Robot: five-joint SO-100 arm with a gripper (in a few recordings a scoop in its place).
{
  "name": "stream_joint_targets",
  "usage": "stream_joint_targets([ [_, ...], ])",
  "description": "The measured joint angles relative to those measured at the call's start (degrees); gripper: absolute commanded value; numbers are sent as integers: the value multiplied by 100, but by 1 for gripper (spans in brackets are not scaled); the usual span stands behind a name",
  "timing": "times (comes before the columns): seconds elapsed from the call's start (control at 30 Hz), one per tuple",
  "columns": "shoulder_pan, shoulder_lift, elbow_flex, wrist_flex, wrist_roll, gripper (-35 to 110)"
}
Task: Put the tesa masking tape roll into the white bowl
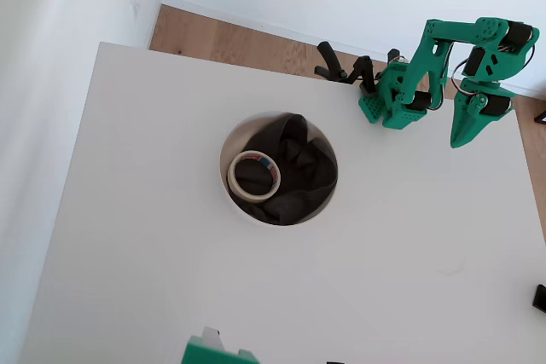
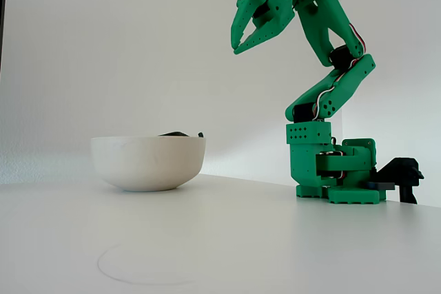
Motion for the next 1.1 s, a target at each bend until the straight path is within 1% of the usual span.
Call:
stream_joint_targets([
  [0.2, 62, 1151, 2347, -967, -105, -8],
  [0.3, -53, 1608, 3217, -1310, -105, -8],
  [0.43, -158, 2294, 4104, -1521, -53, -8],
  [0.53, -290, 3006, 4605, -1538, 26, -8],
  [0.8, -299, 4043, 5493, -1468, -9, -8],
  [1.1, -308, 4254, 6188, -1600, -9, -8],
])
